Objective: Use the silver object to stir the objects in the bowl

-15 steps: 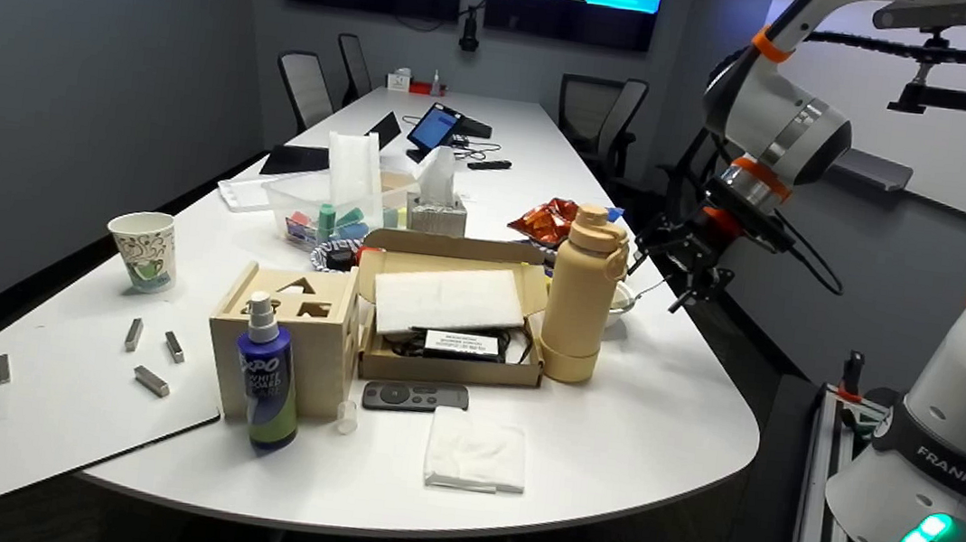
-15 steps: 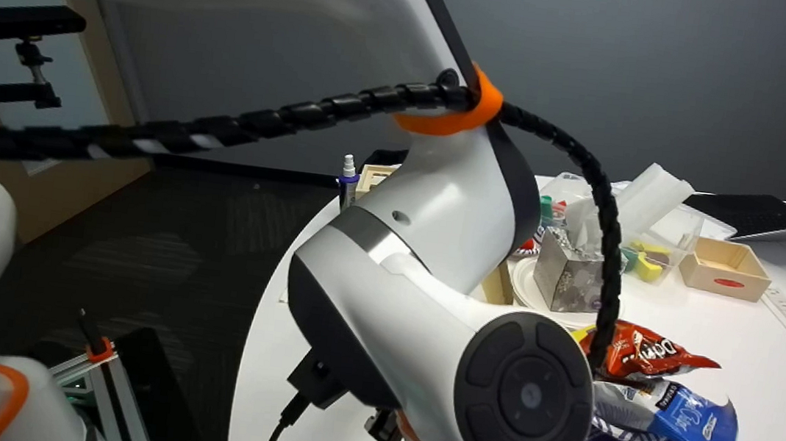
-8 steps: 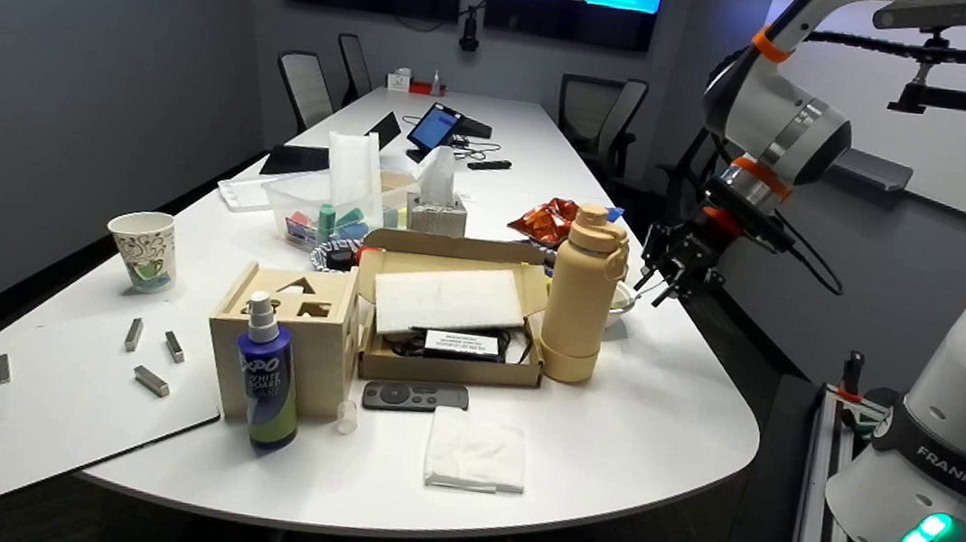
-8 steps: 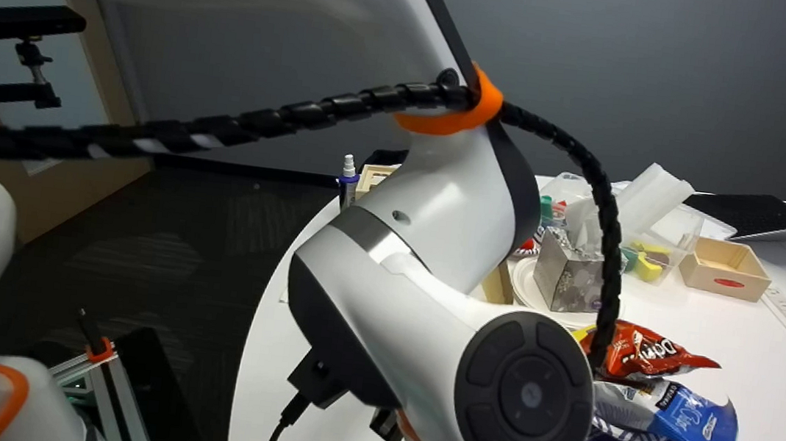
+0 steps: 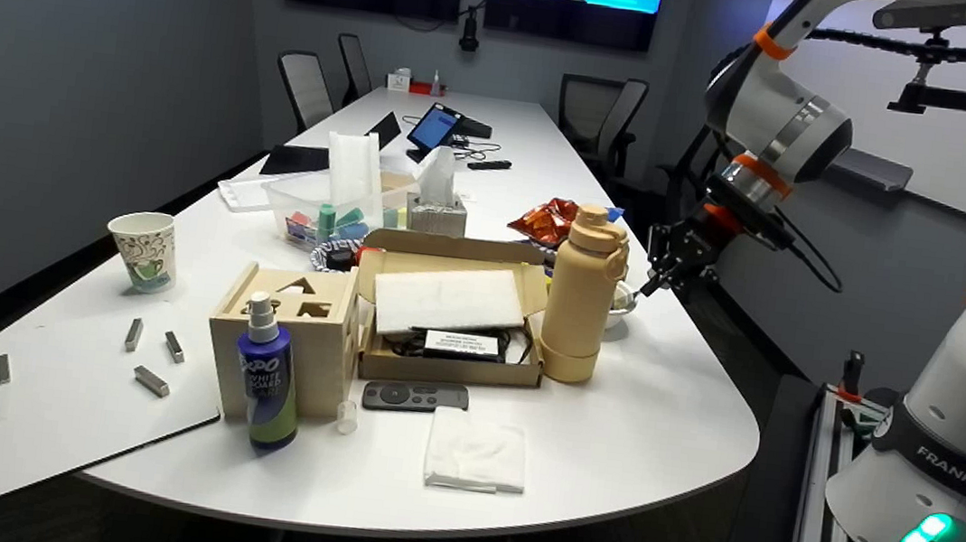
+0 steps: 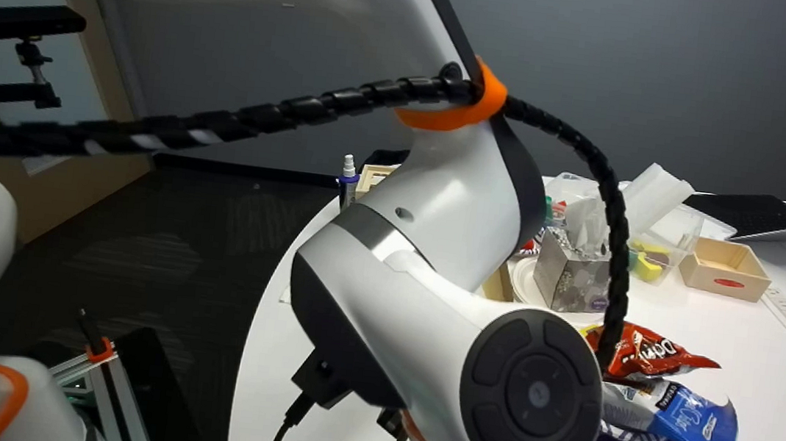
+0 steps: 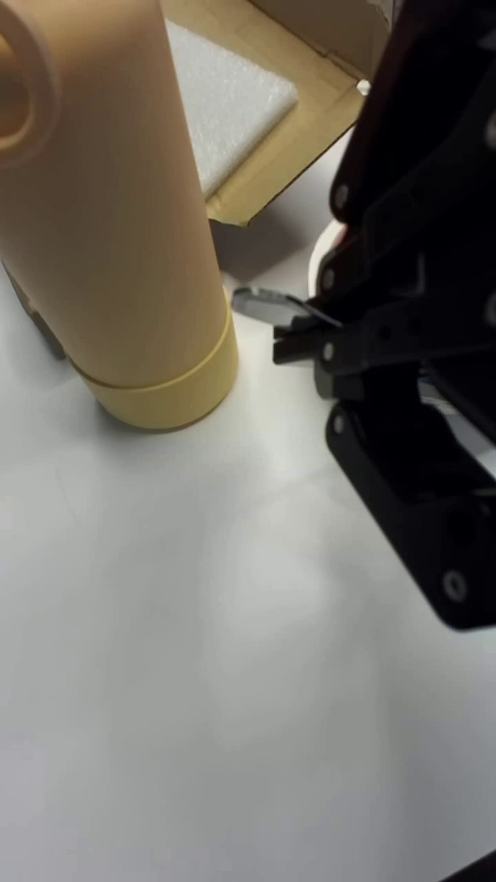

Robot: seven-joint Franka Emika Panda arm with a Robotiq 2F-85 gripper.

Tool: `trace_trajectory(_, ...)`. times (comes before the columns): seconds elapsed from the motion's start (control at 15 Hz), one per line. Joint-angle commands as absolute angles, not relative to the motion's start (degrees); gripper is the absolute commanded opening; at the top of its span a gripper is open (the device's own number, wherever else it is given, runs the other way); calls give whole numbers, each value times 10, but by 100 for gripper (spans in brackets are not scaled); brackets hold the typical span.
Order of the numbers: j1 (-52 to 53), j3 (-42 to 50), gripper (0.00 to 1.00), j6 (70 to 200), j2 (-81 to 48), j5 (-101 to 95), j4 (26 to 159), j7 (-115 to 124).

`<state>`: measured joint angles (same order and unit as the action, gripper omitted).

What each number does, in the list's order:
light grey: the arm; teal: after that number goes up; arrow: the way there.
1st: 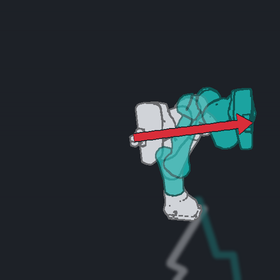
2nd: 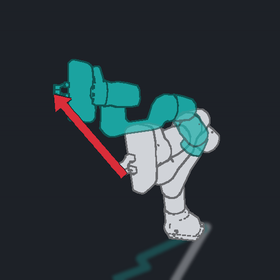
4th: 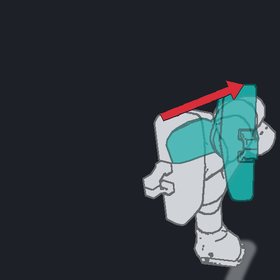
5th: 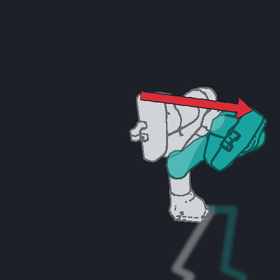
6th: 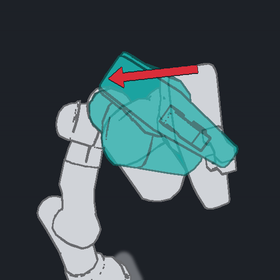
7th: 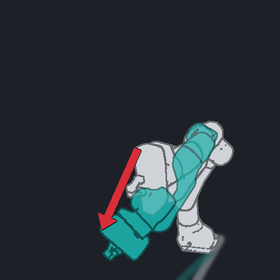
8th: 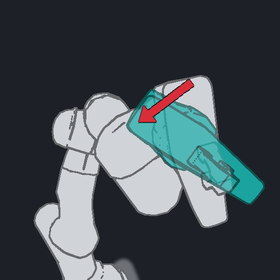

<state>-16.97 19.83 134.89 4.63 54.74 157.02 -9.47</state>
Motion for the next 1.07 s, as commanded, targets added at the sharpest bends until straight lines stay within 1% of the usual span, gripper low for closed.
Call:
trace_trajectory(0.0, -178, 193, 1, 1347, 90, 524, 1582, -89)
trace_trajectory(0.27, -174, 190, 1, 1334, 99, 506, 1579, -97)
trace_trajectory(1.0, -167, 183, 1, 1280, 56, 537, 1574, -157)
